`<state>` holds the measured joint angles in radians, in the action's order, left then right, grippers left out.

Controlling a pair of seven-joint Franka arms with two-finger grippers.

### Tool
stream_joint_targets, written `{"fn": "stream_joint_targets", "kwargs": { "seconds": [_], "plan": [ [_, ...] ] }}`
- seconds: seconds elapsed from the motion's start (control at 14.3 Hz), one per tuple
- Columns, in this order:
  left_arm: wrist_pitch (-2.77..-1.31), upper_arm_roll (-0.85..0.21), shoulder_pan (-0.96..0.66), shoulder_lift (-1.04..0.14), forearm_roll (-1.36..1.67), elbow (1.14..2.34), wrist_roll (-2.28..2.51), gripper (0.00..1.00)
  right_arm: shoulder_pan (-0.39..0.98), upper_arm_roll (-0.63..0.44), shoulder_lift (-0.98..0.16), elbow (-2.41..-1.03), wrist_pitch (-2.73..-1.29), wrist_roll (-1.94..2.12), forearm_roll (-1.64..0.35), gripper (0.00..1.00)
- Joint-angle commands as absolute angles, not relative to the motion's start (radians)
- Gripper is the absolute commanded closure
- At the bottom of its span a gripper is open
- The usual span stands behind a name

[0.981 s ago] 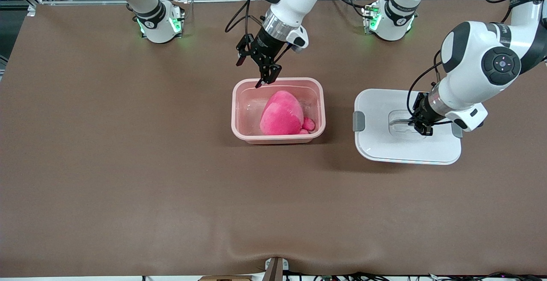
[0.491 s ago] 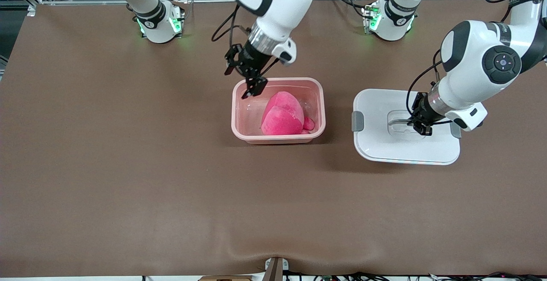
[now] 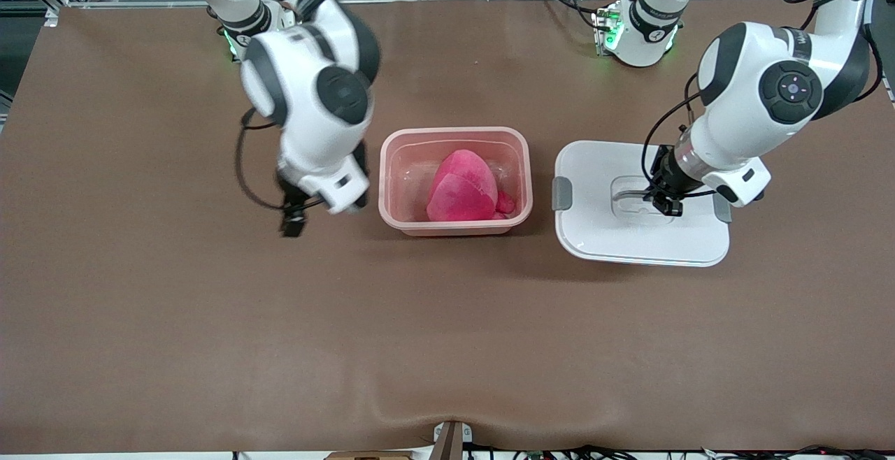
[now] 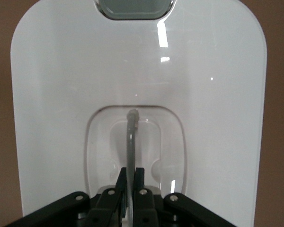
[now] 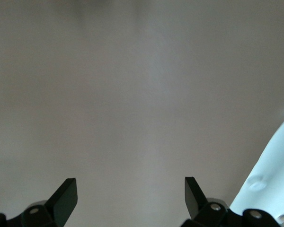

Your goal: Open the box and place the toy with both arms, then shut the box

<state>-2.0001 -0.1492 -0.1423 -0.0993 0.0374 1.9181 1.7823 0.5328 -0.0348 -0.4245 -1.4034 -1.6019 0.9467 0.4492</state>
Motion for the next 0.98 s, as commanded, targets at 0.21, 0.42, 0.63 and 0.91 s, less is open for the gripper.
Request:
{"fn": "stream_joint_targets", "kwargs": {
  "seconds": [0.21, 0.42, 0.63, 0.91],
  "plan": [
    [-1.996, -0.248, -0.141, -0.084, 0.048, 1.902, 1.916, 1.00, 0.250, -0.011, -0.425, -1.411, -1.742, 0.634, 0.425, 0.00],
    [-1.994, -0.285, -0.144, -0.100, 0.043, 1.893, 1.950, 1.00, 0.128, -0.012, -0.434, -1.410, -1.808, 0.569, 0.292, 0.00],
    [-1.996, -0.327, -0.149, -0.118, 0.043, 1.867, 1.994, 1.00, 0.017, -0.012, -0.462, -1.411, -1.870, 0.513, 0.158, 0.00],
    [-1.996, -0.354, -0.202, -0.152, 0.040, 1.830, 2.075, 1.00, 0.006, -0.011, -0.489, -1.411, -1.919, 0.287, 0.115, 0.00]
  ]
}}
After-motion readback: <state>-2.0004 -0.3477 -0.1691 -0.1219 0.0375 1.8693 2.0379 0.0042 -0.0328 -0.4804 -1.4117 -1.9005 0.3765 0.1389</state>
